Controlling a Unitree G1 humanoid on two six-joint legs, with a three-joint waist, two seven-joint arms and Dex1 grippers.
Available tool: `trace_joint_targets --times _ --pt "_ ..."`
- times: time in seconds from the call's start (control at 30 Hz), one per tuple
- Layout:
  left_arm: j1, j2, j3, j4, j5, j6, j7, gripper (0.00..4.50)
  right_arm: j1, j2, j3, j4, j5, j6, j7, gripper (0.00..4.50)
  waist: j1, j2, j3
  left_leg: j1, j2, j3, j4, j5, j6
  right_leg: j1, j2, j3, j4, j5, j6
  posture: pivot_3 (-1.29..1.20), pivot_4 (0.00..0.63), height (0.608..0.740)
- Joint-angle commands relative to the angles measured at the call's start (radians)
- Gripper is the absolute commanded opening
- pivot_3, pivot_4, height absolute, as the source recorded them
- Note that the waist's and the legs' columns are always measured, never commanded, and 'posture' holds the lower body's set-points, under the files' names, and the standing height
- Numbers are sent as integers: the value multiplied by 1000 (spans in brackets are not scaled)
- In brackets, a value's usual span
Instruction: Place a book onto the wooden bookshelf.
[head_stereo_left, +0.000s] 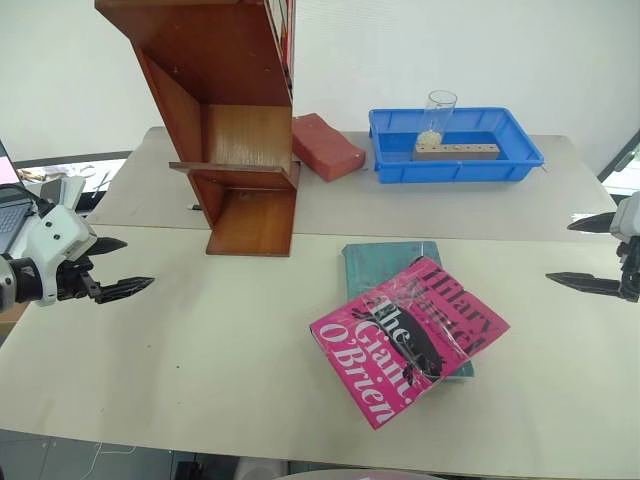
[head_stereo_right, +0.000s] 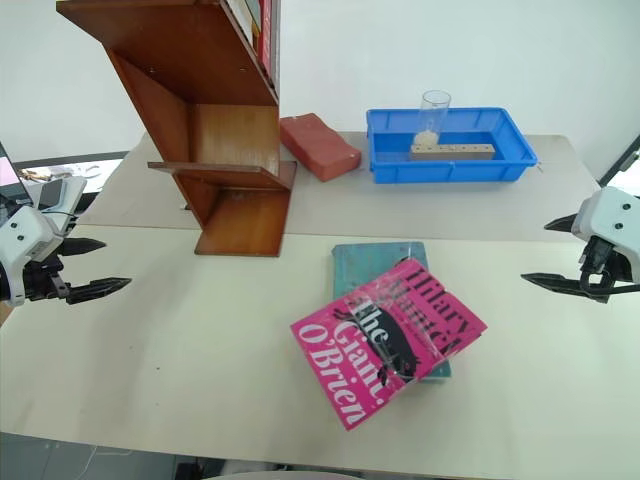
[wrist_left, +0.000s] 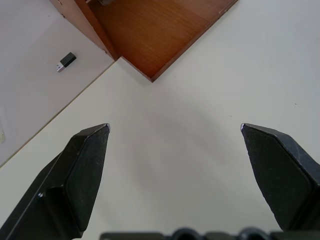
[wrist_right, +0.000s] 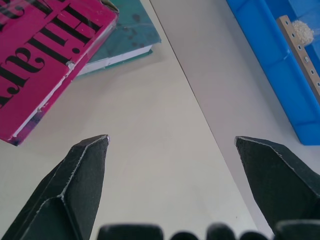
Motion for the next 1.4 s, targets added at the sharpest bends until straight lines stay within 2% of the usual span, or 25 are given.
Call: trace_joint_targets --times 0.03,0.47,0.57,0.7,0.77,0.9,0.93,1.1,1.2,1.4 --pt "-28 14 8 2 -1 2 -3 4500 -7 0 -23 -9 1 -4 -15 4461 0 0 0 0 0 0 0 0 0 0 0 0 0 0 0 0 150 673" --pt "-101 1 -49 -4 -33 72 -55 4500 45 7 -69 -52 19 12 -23 4461 2 0 0 0 0 0 0 0 0 0 0 0 1 0 0 0 150 673" --pt "-162 -41 -95 -20 -59 137 -70 4500 79 13 -102 -98 36 44 -23 3605 7 0 0 0 0 0 1 0 0 1 0 0 1 0 0 0 150 673" --pt "-253 -177 -176 -86 -141 296 -66 4500 180 37 -197 -247 56 128 -17 2231 23 1 -1 -1 -1 0 2 0 0 2 0 0 1 0 1 0 150 673" --pt "-302 -273 -235 -118 -195 422 -50 4500 280 78 -284 -374 63 205 -5 1550 28 0 -1 -3 -1 -1 3 0 0 2 1 0 1 1 2 0 150 673" --pt "-360 -397 -303 -114 -249 576 -21 4500 446 152 -388 -552 53 292 8 152 25 -5 -1 -7 -1 -2 4 1 0 5 2 -1 1 2 4 0 150 673" --pt "-376 -433 -315 -99 -256 602 -9 4500 491 171 -405 -592 45 301 12 44 24 -6 -1 -7 -1 -3 4 1 0 6 2 -1 0 2 4 0 150 673" --pt "-457 -599 -350 35 -273 687 32 4500 635 252 -395 -764 34 346 -20 44 17 -6 -1 -5 -2 -5 6 1 0 8 2 -2 0 0 7 0 150 673" --pt "-475 -640 -362 91 -261 697 25 4500 644 270 -348 -807 29 363 -58 44 7 -6 -1 -5 -3 -6 6 1 0 8 2 -2 -1 -2 10 0 150 673" --pt "-469 -726 -426 175 -228 677 16 4500 603 265 -136 -764 -61 309 -158 44 1 -7 -1 -5 -4 -7 5 1 0 8 2 -2 -1 0 8 0 150 673"
